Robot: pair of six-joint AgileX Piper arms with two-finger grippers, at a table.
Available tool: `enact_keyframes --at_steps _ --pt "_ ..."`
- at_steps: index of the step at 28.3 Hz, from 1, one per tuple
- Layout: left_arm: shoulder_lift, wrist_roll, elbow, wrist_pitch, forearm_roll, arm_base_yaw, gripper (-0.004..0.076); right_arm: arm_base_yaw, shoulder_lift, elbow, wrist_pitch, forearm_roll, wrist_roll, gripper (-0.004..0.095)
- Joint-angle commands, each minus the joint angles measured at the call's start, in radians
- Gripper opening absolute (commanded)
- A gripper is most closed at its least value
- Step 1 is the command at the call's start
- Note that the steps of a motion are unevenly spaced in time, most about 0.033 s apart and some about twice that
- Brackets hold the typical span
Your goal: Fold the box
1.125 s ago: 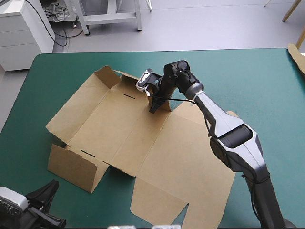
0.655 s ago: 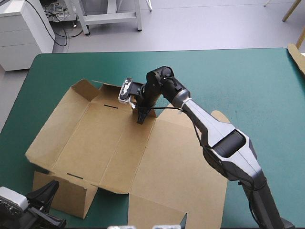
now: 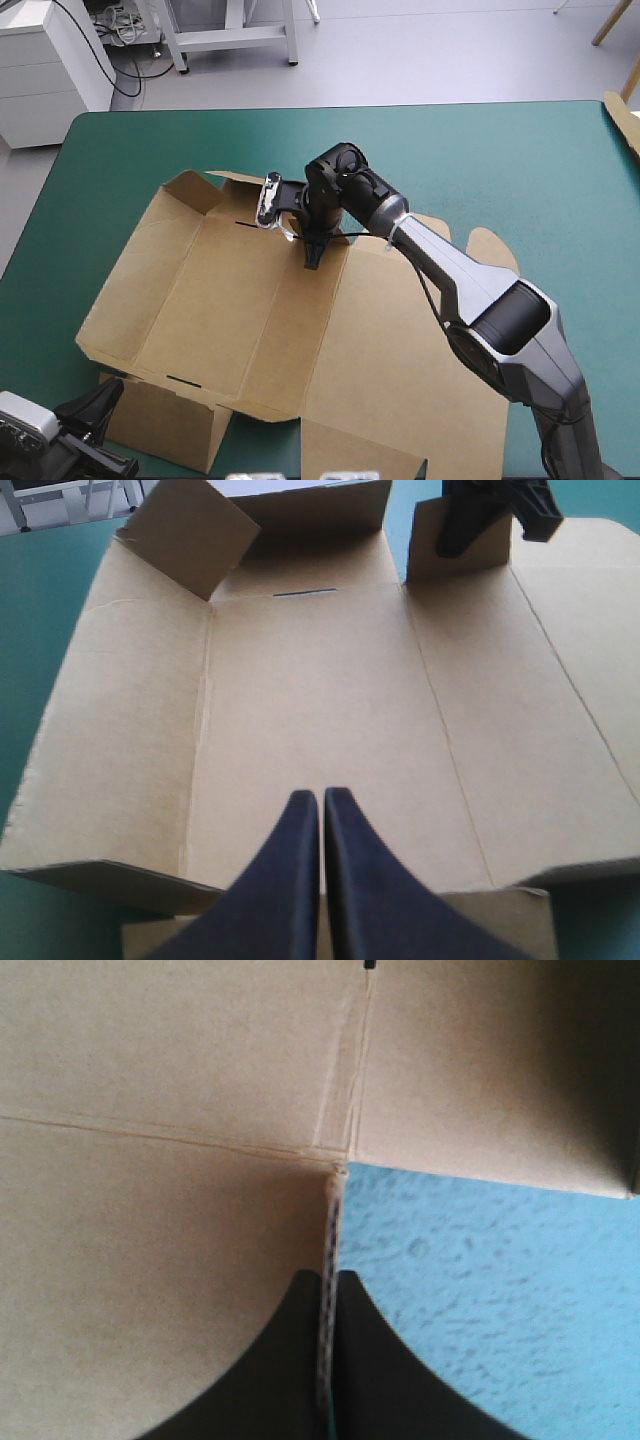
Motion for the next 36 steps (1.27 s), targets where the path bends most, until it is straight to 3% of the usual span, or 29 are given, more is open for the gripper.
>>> enact_keyframes --at_steps 1,7,16,25,36 --pt "-0.004 0.000 -0.022 -0.071 0.000 0.000 -0.0008 -0.003 -0.119 0.084 -0.017 -0.010 -0.060 -0.0022" --pt "-0.004 0.000 -0.022 -0.071 0.000 0.000 -0.0008 -0.018 -0.130 0.146 -0.019 -0.014 -0.214 -0.0022" --pt "-0.004 0.000 -0.022 -0.071 -0.005 0.000 -0.0008 -0.023 -0.065 0.063 -0.041 -0.001 -0.315 -0.0021" --pt "-0.004 0.000 -0.022 -0.071 -0.007 0.000 -0.0008 -0.019 0.004 -0.037 -0.036 0.069 -0.345 -0.0022" --pt "-0.004 0.000 -0.022 -0.071 -0.007 0.000 -0.0008 -0.018 0.005 -0.037 -0.062 0.030 -0.345 -0.0021"
